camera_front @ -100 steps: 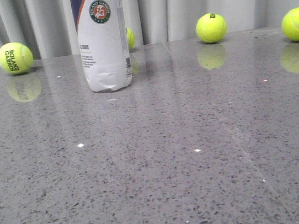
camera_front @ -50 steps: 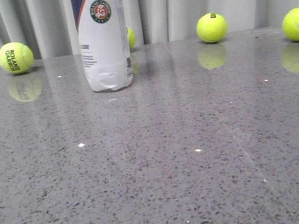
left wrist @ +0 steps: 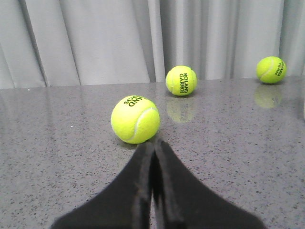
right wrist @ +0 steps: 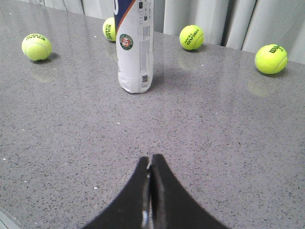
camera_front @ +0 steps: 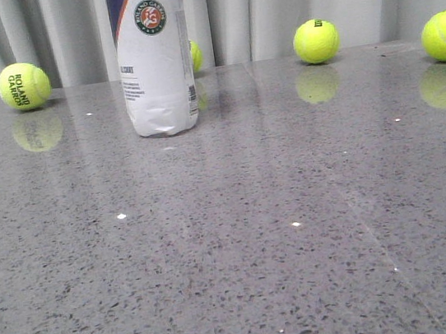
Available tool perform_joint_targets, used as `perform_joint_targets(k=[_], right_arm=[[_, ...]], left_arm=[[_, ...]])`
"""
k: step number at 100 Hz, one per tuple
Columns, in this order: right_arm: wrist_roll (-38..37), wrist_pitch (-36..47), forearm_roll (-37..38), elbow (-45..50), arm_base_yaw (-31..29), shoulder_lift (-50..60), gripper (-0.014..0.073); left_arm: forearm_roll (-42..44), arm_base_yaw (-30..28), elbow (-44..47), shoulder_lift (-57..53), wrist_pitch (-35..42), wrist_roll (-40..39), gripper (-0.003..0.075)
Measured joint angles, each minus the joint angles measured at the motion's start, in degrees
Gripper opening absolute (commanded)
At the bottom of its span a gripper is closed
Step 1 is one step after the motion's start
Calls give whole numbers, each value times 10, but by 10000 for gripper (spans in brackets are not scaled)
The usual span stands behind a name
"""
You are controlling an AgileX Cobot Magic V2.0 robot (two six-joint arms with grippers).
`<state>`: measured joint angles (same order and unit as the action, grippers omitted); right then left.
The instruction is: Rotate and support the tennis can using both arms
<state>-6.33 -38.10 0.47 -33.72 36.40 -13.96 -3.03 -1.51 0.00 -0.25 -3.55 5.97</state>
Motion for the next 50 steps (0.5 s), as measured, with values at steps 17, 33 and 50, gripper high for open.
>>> perform_joint_targets(k=[17,33,50], right_arm=[[0,40,2,31,-5,0,-67],[0,153,5,94,-56,0,-67],[0,296,6,179,-141,0,-67]], left_arm=[[0,0,0,0,0,0,-20],[0,0,0,0,0,0,-20],[0,0,0,0,0,0,-20]])
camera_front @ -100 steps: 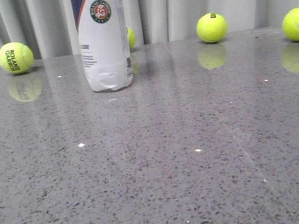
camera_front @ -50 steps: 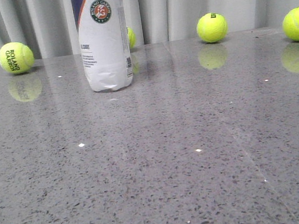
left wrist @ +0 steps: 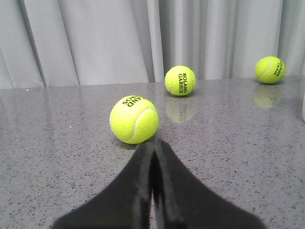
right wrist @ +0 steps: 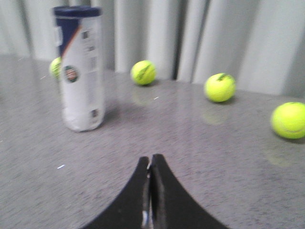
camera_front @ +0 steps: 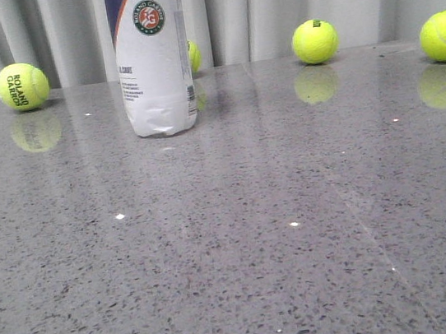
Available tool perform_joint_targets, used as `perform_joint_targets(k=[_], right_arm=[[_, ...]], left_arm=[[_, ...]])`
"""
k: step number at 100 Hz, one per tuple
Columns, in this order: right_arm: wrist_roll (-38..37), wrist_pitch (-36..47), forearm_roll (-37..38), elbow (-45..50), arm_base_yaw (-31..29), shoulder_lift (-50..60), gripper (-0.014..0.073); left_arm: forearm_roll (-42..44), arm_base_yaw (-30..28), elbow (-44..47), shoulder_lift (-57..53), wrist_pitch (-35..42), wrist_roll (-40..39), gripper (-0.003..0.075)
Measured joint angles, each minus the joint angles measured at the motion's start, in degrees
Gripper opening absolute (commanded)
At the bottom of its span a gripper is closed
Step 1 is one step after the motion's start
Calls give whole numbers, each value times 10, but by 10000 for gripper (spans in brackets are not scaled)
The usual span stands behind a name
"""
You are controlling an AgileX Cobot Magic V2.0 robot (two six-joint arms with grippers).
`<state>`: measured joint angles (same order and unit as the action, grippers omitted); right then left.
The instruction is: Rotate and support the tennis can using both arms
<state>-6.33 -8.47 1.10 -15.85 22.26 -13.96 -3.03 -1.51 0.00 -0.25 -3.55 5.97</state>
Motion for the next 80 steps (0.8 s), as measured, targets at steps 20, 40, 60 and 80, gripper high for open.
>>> perform_joint_targets(k=[20,40,60,80], right_arm=[[0,95,0,81,-102,44,-67],[-21,104,0,136,-181,89,-67],[-25,101,0,170,-217,135,-67],[-26,67,3,174,-228,145,-67]], left_arm=[[0,0,0,0,0,0,-20],[0,0,0,0,0,0,-20],[0,0,0,0,0,0,-20],[0,0,0,0,0,0,-20]])
